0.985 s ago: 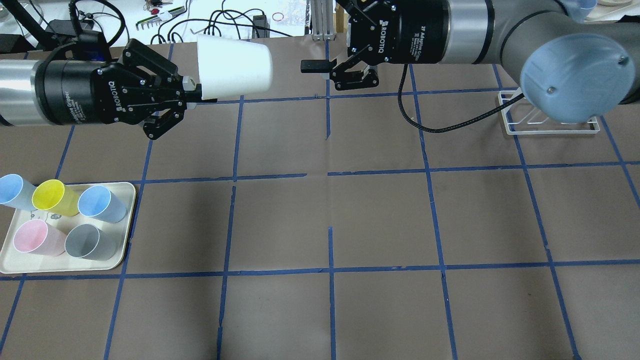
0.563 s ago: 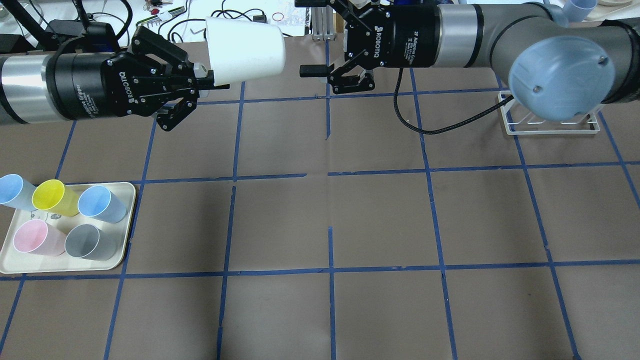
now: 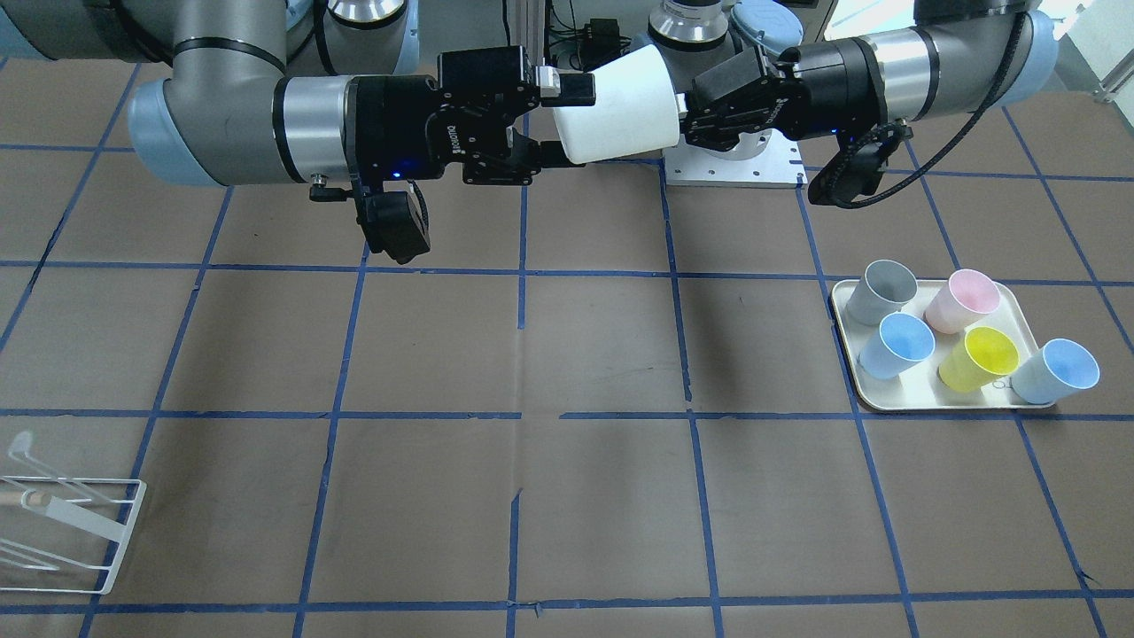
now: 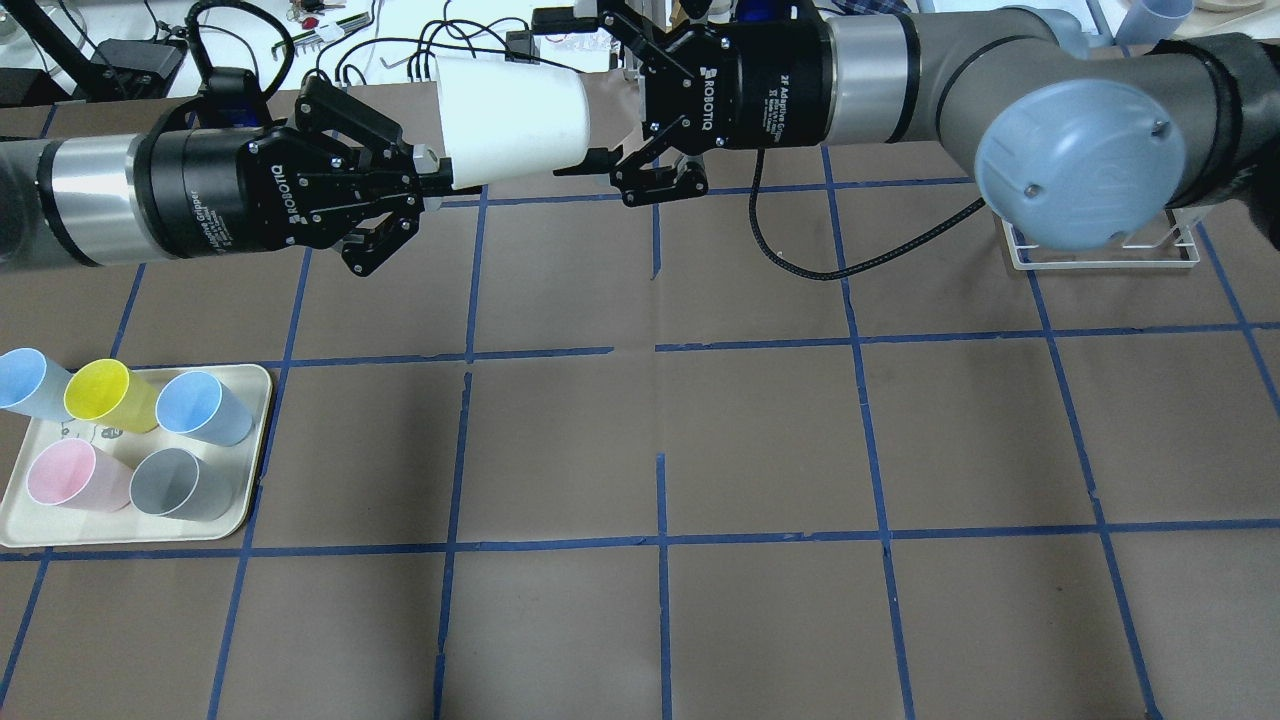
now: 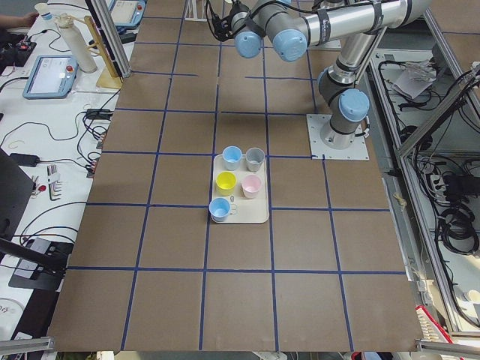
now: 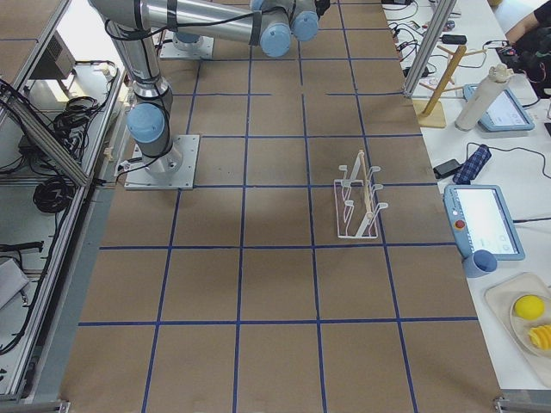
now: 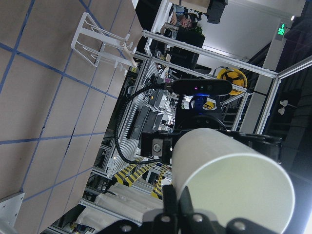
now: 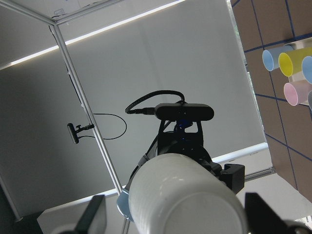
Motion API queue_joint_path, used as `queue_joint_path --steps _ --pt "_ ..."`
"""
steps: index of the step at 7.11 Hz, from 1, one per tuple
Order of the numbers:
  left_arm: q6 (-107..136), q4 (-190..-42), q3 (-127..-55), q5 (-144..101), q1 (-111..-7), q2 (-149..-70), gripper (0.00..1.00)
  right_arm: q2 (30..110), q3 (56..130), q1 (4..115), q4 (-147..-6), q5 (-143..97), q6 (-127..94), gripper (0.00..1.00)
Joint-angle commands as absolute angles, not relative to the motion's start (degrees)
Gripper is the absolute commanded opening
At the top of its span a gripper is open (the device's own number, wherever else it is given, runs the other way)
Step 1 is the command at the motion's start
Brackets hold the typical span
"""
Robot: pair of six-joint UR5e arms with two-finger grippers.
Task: Transfer IKEA cup to right arm and place on rack
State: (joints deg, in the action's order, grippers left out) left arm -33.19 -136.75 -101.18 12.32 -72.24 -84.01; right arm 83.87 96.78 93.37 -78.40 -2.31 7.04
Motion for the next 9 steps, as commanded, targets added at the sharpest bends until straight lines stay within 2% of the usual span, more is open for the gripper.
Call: queue_joint_path --steps 1,2,3,5,7,8,9 --pt "-33.22 -136.76 -101.34 12.04 -72.25 -83.67 0.00 83.85 96.77 93.43 -78.40 -2.11 6.86 1.00" --pt "-33.22 -136.76 -101.34 12.04 -72.33 -83.67 0.00 83.85 96.77 93.43 -78.40 -2.11 6.86 0.99" --pt "-33.22 -136.76 -101.25 12.04 -72.33 -83.32 0.00 83.85 96.77 93.43 -78.40 -2.20 6.94 0.89" --pt "-32.87 -136.76 -101.16 12.13 -72.33 -82.88 0.00 83.67 96.68 93.34 -78.31 -2.20 6.68 0.53" --pt "-33.13 -136.85 -101.25 12.13 -72.33 -82.79 0.00 83.76 96.59 93.34 -78.31 -2.28 6.50 0.33" --pt "-32.61 -136.85 -101.16 12.13 -72.33 -82.44 0.00 83.67 96.59 93.34 -78.31 -2.29 6.50 0.29" --pt "-32.52 -136.85 -101.16 11.95 -72.33 -82.27 0.84 83.67 96.33 93.25 -78.31 -2.29 6.50 0.28"
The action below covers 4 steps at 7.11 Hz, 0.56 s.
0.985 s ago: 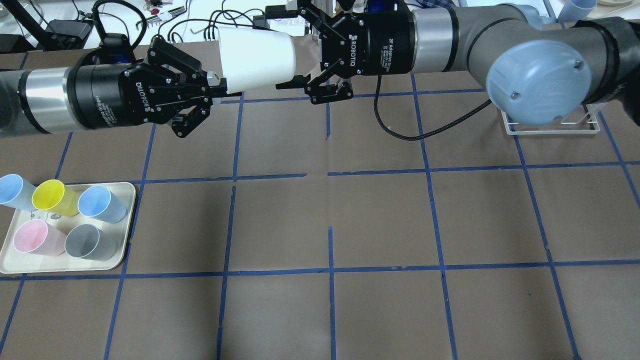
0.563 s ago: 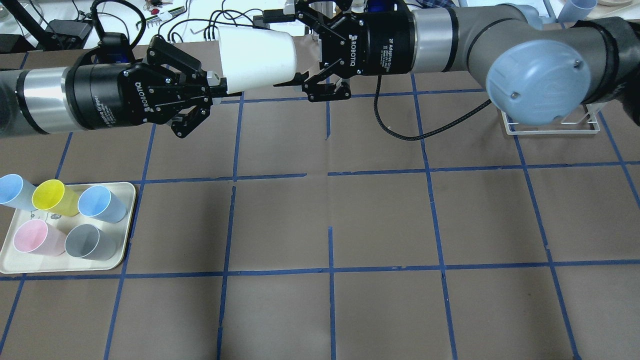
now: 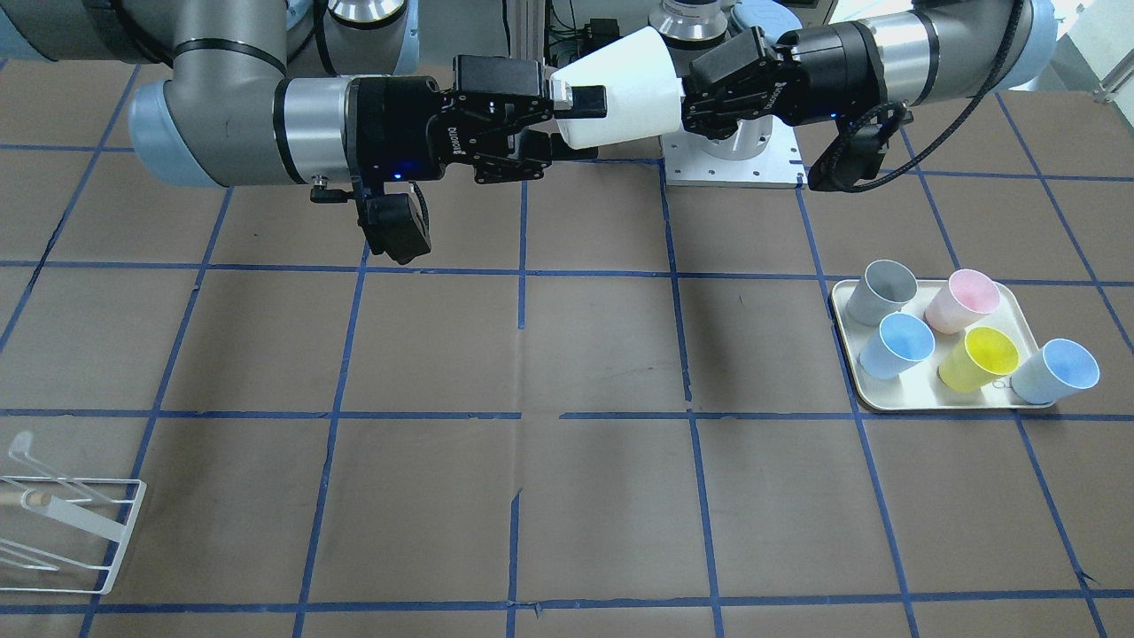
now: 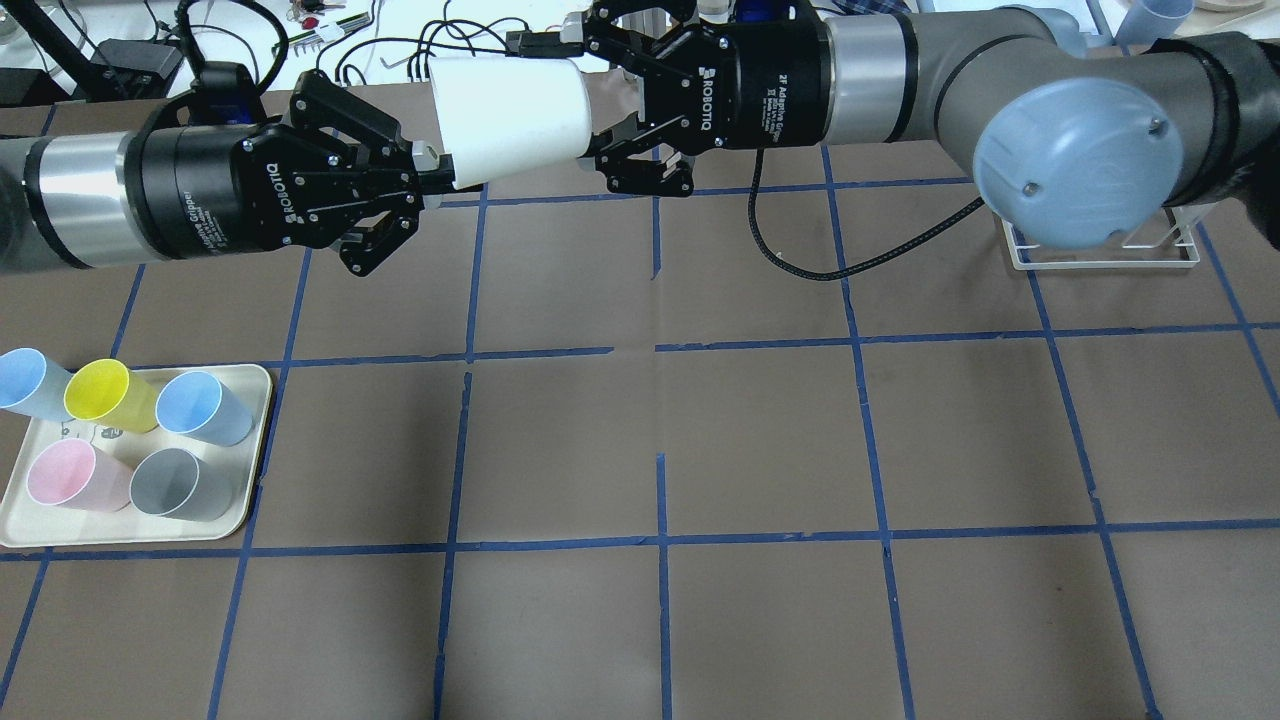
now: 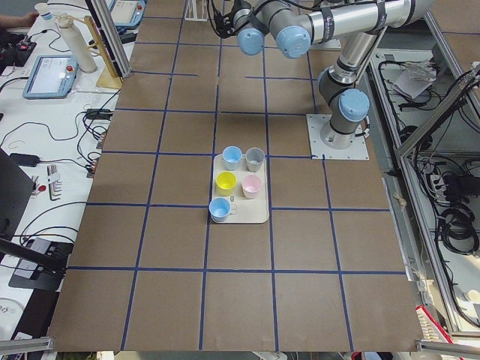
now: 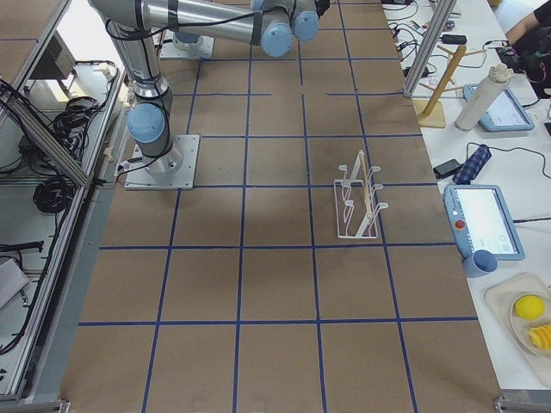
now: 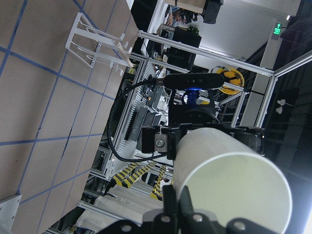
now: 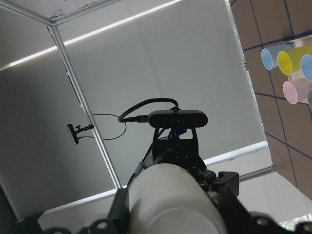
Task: Transfer IKEA cup to right arm and place on rack
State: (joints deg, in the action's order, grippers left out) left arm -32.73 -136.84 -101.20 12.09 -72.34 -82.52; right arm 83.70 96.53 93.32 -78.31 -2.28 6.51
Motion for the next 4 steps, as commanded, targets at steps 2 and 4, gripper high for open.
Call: queue_joint_path --steps 2,4 --pt "-30.60 -136.76 -100.29 12.74 -72.16 -82.09 1.00 83.58 96.33 92.99 -78.31 -2.20 6.50 0.28" --pt "-29.01 -132.49 -100.02 14.05 -71.63 -81.57 1.00 83.50 96.15 92.47 -78.40 -2.20 6.42 0.28"
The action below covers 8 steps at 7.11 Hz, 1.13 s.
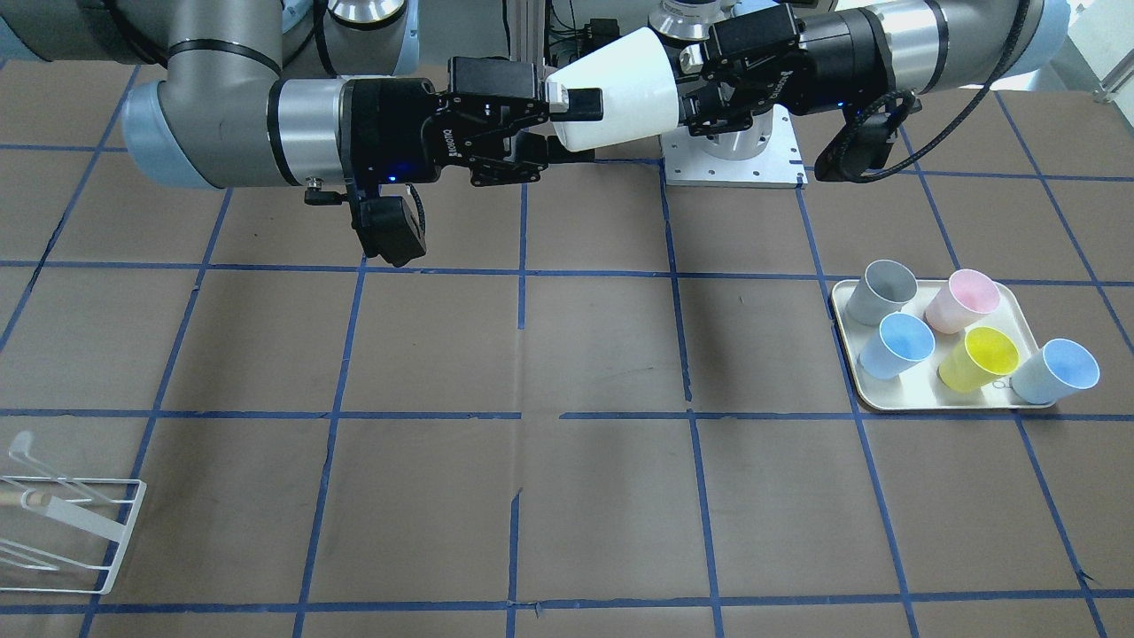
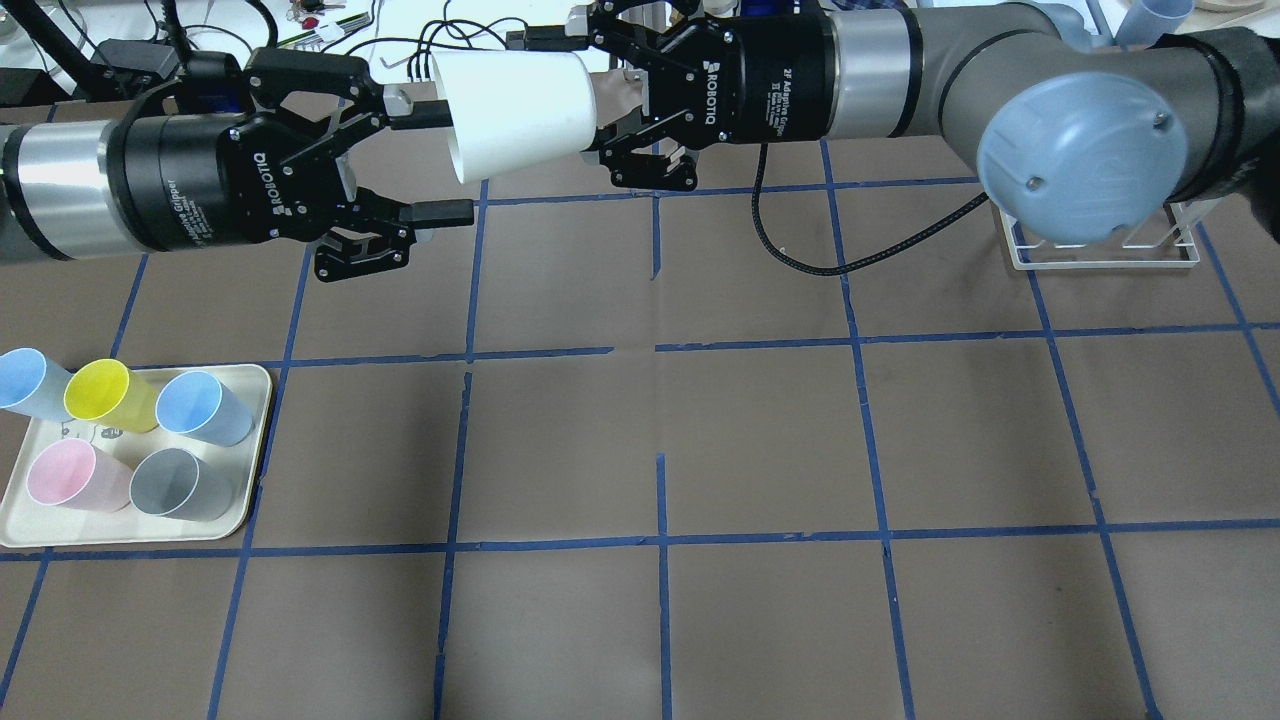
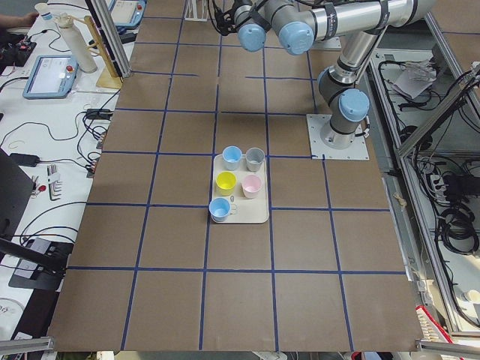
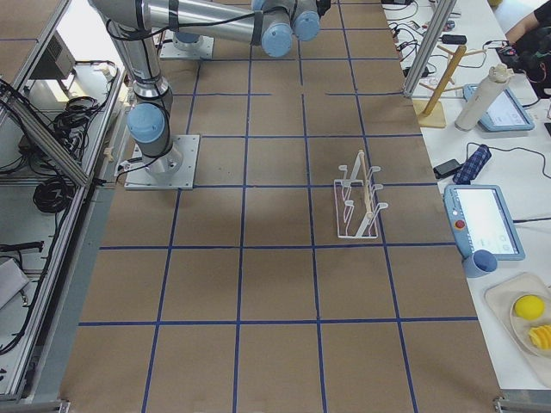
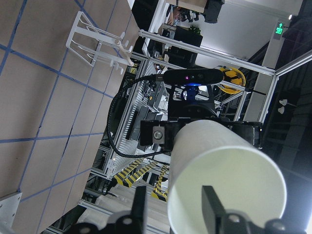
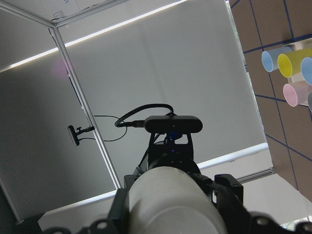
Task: Transfer IKEA cup to right arm and place on rack
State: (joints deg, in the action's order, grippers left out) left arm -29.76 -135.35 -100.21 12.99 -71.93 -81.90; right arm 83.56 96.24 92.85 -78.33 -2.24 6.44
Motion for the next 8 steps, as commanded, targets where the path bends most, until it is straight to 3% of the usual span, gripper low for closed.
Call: queue_joint_path --steps 1,3,5,8 --pt "-26.57 -128.45 -99.93 20.24 -71.28 -81.56 0.96 83.41 95.20 92.03 -78.49 -1.59 6.15 0.27" --pt "-11.86 -109.53 -100.37 36.82 -71.37 -81.21 0.95 83.58 91.42 88.87 -78.31 9.69 6.15 0.26" --pt "-6.77 -99.61 -100.20 51.87 -72.07 -81.04 1.00 83.67 89.04 88.59 -78.57 24.88 6.24 0.26" --pt "-9.30 -87.23 -100.98 78.65 -78.19 -81.99 1.00 83.85 88.86 88.07 -90.07 58.36 6.33 0.13"
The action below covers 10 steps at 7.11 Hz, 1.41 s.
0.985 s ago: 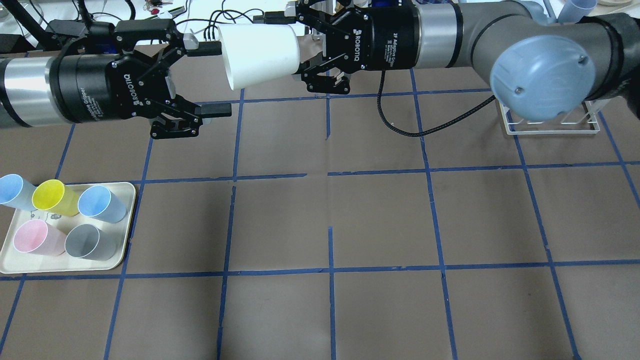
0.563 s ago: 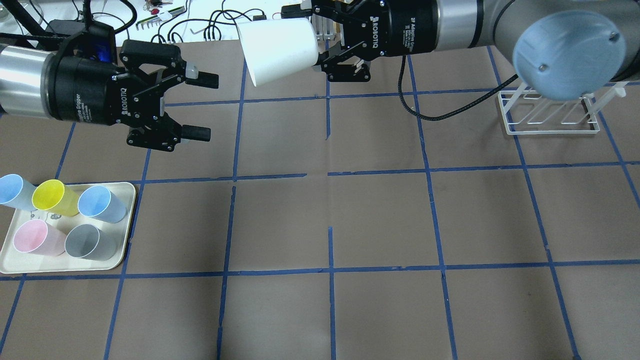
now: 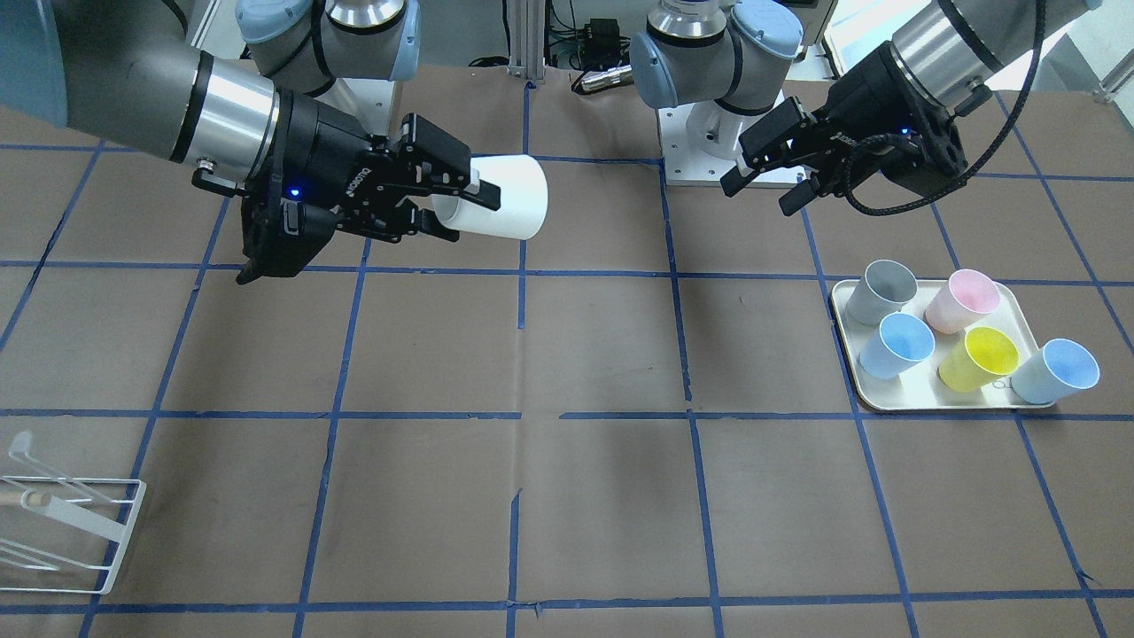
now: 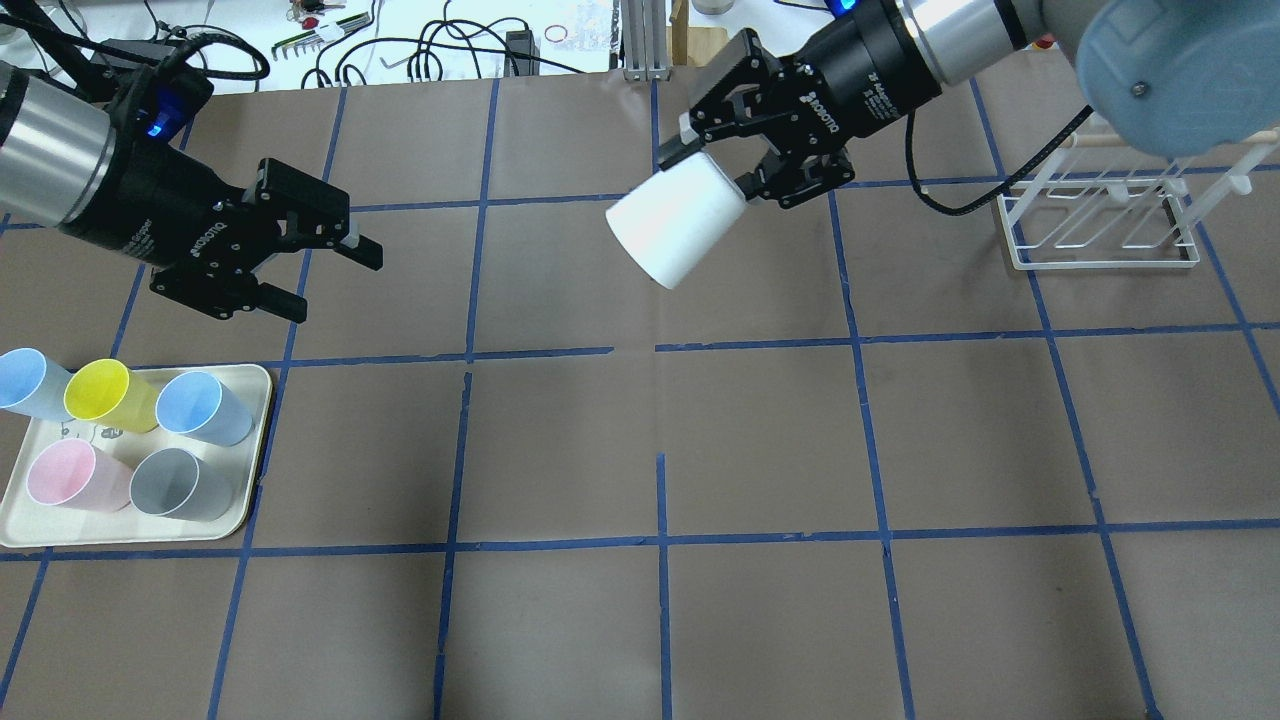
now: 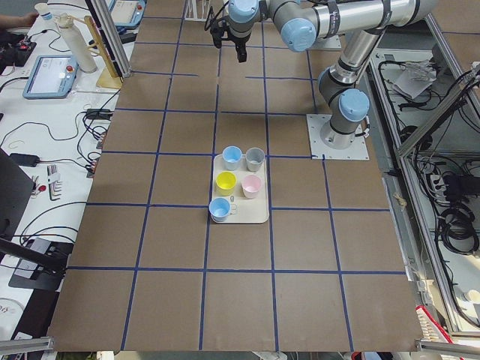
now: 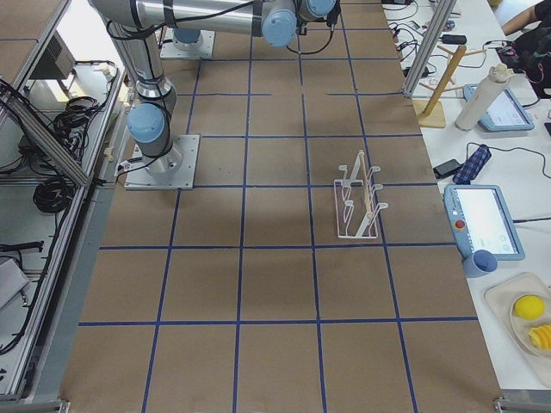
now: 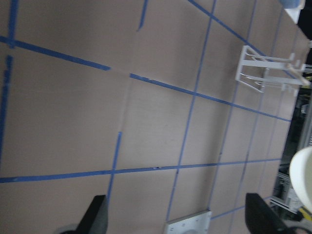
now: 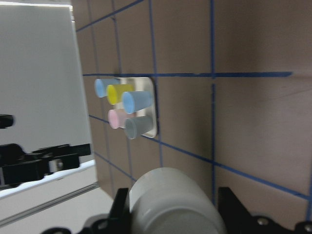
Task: Transfer IKEA cup to right arm and place on rack
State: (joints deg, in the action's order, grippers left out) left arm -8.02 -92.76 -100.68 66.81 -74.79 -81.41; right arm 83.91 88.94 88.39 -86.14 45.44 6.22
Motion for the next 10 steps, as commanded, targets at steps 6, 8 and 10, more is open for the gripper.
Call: queue_joint_path --steps 6,8,10 --pt "-9.40 -86.57 -107.22 83.93 -84.55 -77.96 1.00 79.29 89.47 72.34 -116.99 92.05 26.01 0.12" --pt "-9.49 -86.74 -106.70 89.98 -84.90 -77.09 1.00 77.44 89.82 72.07 -119.71 94.13 26.10 0.12" --pt "-9.41 -87.63 -105.92 90.44 -85.17 -76.46 1.00 75.51 89.74 71.55 -119.79 93.61 25.32 0.11"
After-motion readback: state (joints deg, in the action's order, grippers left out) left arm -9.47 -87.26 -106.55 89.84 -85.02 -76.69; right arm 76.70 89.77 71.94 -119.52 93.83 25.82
